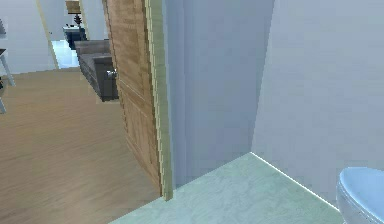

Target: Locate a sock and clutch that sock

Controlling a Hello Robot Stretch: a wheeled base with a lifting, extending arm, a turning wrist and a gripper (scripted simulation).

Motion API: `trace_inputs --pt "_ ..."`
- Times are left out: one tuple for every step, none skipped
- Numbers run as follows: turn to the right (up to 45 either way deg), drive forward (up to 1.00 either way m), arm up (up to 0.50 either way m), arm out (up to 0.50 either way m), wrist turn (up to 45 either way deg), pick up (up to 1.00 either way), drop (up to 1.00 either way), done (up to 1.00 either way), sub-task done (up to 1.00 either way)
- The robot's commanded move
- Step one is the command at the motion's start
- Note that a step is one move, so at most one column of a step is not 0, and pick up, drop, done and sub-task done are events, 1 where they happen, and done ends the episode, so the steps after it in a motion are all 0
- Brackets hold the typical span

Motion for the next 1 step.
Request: trace_inputs --pt "0.0 0.0 0.0 0.0 0.0 1.0 0.0 0.0 0.0"
